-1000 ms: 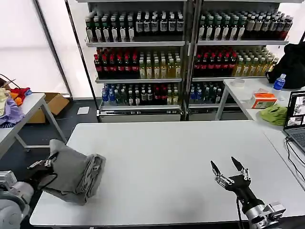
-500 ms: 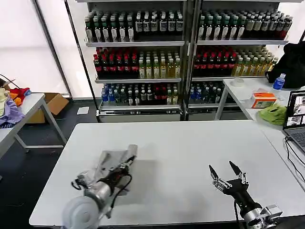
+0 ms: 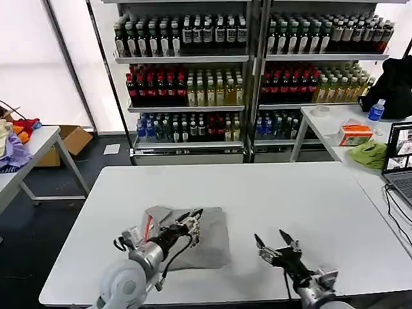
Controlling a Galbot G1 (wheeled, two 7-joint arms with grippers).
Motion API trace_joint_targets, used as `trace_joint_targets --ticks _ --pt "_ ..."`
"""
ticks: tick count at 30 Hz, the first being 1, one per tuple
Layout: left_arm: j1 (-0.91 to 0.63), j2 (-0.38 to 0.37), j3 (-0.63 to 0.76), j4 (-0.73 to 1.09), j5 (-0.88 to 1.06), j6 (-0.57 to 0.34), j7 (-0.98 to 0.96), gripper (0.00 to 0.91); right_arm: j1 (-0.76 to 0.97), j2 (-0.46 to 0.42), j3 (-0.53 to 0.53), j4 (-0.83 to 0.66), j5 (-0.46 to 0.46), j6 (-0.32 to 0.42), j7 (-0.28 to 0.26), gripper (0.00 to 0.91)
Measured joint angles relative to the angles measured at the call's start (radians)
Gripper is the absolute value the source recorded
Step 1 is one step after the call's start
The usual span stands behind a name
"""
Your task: Fold and organize the clothes.
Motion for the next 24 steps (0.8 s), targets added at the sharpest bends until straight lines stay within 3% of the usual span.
trace_joint_targets --ticks 4,5,7,15,24 --pt "0.031 0.042 -0.086 -0.016 0.049 -0.016 0.039 0.907 0.094 0.034 -0.112 -0.055 0.037 -0.057 0.055 0.907" --pt "0.042 0.052 -0.111 -0.022 0.060 -0.018 0.048 0.907 0.119 0.045 -0.141 -0.073 0.046 -0.068 0.068 0.836" --pt "0.060 0.065 -0.158 -0.032 0.080 -0.024 0.063 0.907 0.160 0.067 -0.191 -0.105 0.059 -0.089 0.085 0.000" --pt "0.148 0.082 -0.308 -0.089 0.133 -0.036 0.107 0.907 0.266 0.135 -0.337 -0.188 0.077 -0.123 0.136 0.000" --pt "0.207 0.066 -0.397 -0.118 0.159 -0.052 0.131 0.907 0.289 0.119 -0.368 -0.202 0.061 -0.110 0.128 0.000"
